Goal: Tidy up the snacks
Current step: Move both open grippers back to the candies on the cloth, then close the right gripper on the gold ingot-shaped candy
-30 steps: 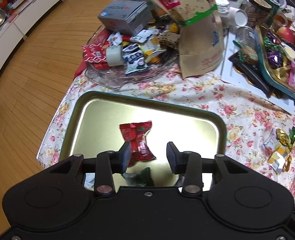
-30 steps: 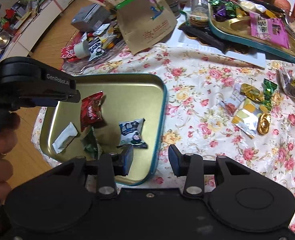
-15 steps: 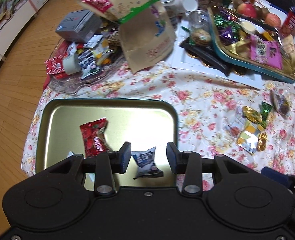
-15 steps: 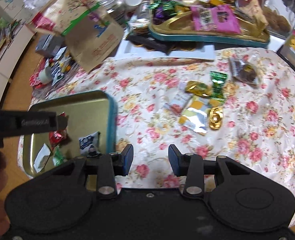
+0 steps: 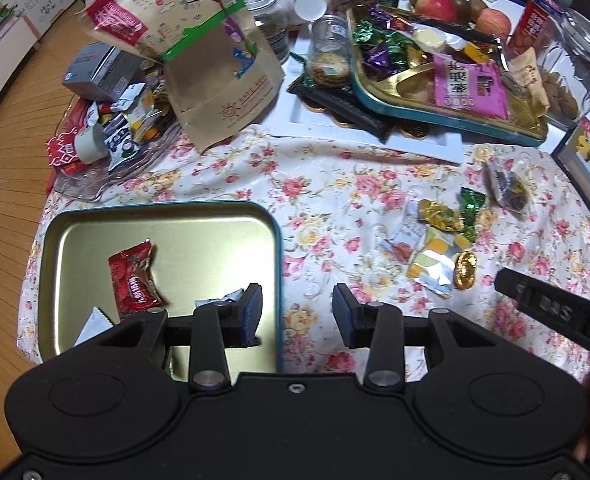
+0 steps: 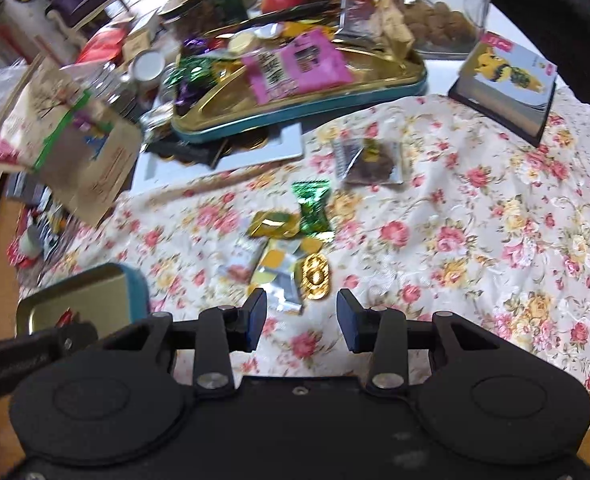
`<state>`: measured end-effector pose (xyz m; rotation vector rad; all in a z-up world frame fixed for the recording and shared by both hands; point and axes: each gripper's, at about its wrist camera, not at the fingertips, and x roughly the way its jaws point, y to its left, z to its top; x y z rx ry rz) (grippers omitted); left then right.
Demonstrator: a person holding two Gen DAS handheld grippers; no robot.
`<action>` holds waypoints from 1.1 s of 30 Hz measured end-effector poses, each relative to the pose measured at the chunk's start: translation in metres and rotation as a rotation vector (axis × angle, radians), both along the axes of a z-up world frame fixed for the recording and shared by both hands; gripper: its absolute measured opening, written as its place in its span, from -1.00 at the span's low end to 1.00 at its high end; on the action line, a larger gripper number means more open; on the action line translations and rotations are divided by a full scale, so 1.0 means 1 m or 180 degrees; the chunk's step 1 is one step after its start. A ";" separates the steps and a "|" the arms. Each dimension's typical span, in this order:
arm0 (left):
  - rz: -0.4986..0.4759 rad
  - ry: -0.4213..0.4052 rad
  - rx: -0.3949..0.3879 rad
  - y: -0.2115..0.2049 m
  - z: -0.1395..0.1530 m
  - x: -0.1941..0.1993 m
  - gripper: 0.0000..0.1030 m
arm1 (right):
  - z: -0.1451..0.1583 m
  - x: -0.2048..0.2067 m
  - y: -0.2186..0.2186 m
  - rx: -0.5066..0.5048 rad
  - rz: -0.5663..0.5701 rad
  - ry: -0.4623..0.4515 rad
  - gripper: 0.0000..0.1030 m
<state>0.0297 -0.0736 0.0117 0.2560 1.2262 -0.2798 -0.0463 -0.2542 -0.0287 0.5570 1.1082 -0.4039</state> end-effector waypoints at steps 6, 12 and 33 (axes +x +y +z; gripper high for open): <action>-0.0013 0.0037 -0.0109 -0.002 0.006 -0.002 -0.05 | -0.027 0.016 -0.002 -0.0236 -0.0102 0.0089 -0.18; 0.0030 0.0045 -0.0165 0.004 0.009 0.001 -0.05 | -0.050 0.027 0.001 -0.0173 -0.0139 0.0204 -0.18; 0.0182 0.0090 -0.0302 0.030 0.015 0.009 -0.05 | -0.087 0.052 0.012 -0.0480 -0.0222 0.0376 -0.22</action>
